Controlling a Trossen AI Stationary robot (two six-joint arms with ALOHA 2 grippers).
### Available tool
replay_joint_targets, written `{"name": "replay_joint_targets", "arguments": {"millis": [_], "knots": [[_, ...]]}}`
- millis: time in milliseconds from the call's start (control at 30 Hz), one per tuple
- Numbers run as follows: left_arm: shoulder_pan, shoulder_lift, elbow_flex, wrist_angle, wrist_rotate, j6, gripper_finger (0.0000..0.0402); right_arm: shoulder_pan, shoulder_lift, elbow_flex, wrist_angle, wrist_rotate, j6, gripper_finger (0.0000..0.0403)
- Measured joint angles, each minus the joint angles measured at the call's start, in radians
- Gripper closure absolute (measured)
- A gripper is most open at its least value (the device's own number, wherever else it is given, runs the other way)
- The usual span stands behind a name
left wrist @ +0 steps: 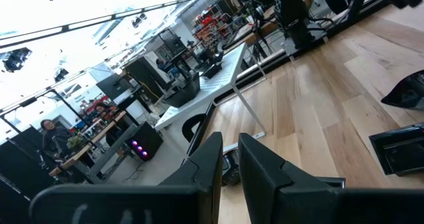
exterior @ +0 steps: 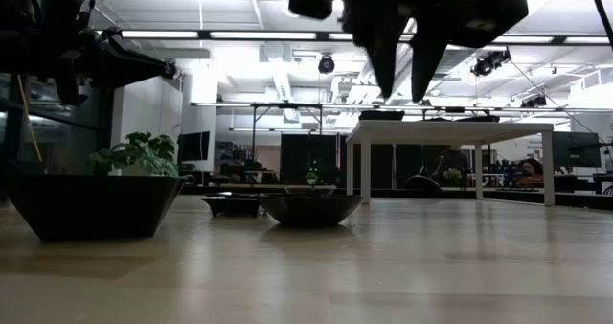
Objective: Pick & Place Mini shaped plates
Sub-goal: Stack the leaf-shaped plate on top of the leaf-shaped plate on the shelf
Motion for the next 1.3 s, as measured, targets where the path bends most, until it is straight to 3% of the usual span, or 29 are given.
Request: {"name": "replay_joint_targets", "arguments": {"millis": [333, 433, 633, 1000, 1300], "knots": [[0.000, 0.000, 0.000, 0.000, 0.000, 0.000, 0.0356, -0.022, 0.054, -0.001, 0.043, 0.002, 0.001, 0.0250], [0.000, 0.000, 0.000, 0.000, 0.000, 0.000, 0.0356, -0.021, 0.057, -0.061, 0.181, -0.010, 0.008, 0.0247], [0.000, 0.000, 0.000, 0.000, 0.000, 0.000, 0.0356, -0.034, 0.046, -0.234, 0.446, -0.034, 0.051, 0.0249], [0.000, 0.000, 0.000, 0.000, 0.000, 0.000, 0.0356, -0.046, 0.044, -0.326, 0.545, -0.013, 0.075, 0.0254], [0.000, 0.000, 0.000, 0.000, 0.000, 0.000, 0.0356, -0.055, 0.044, -0.345, 0.592, 0.016, 0.074, 0.0281]]}}
